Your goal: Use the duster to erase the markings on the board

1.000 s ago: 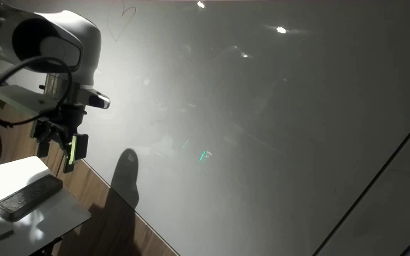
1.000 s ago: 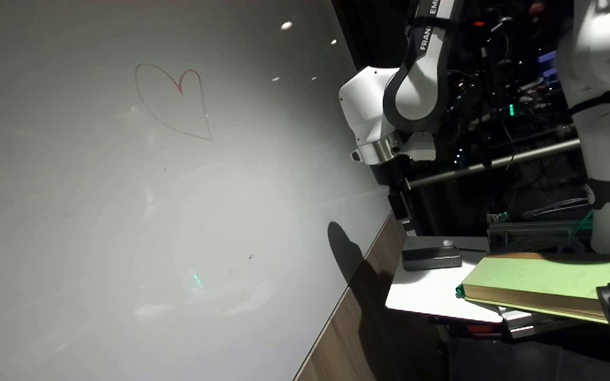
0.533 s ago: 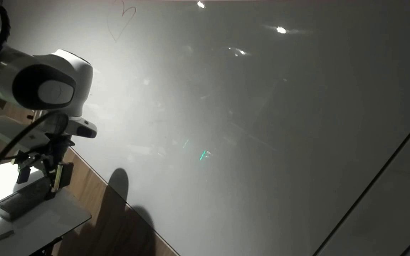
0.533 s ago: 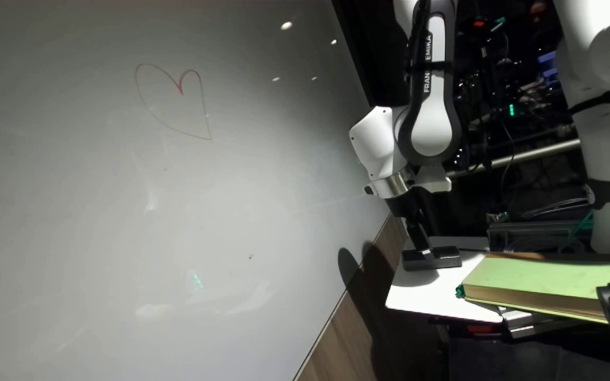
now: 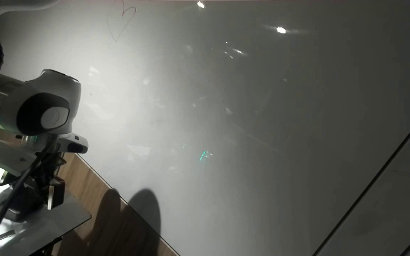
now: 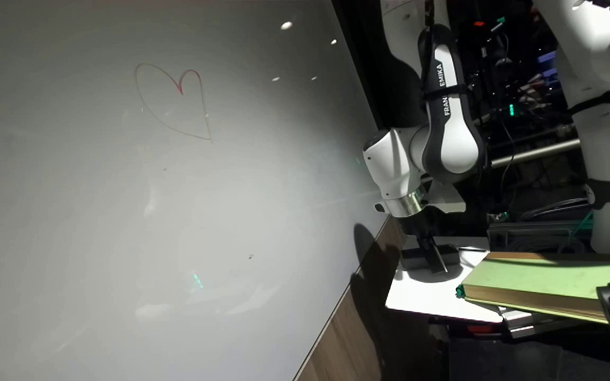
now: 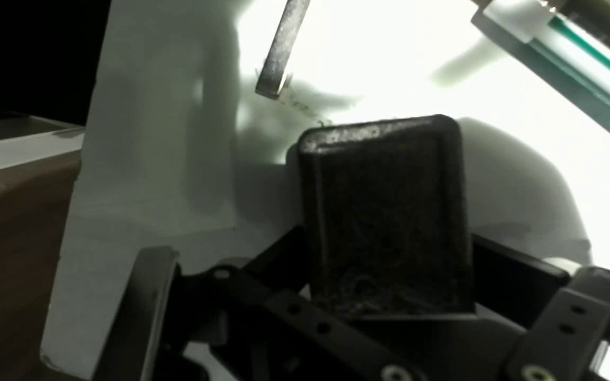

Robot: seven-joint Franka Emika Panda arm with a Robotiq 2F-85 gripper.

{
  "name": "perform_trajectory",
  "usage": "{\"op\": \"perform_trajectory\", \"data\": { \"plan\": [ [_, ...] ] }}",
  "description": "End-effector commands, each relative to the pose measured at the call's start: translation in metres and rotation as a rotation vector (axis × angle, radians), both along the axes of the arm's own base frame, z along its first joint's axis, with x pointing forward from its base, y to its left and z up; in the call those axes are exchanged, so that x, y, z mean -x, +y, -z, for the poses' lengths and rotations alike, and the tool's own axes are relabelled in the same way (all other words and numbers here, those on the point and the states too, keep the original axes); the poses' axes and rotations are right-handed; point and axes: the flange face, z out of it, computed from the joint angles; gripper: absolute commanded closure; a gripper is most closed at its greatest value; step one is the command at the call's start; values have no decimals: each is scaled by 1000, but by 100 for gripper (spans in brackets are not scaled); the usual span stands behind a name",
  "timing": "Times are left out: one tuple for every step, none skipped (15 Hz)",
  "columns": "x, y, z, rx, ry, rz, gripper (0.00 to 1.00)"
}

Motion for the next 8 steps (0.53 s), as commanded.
{"op": "perform_trajectory", "data": {
  "plan": [
    [-1, 18, -7, 15, -54, -22, 63],
    [-2, 23, -11, 27, -63, -27, 69],
    [-5, 29, -17, 37, -77, -30, 78],
    [-8, 35, -24, 40, -93, -31, 85],
    [-11, 42, -31, 39, -109, -32, 94],
    [-15, 48, -40, 36, -130, -35, 99],
    [-19, 54, -48, 34, -151, -38, 100],
    [-22, 60, -58, 32, -170, -37, 100]
  ]
}}
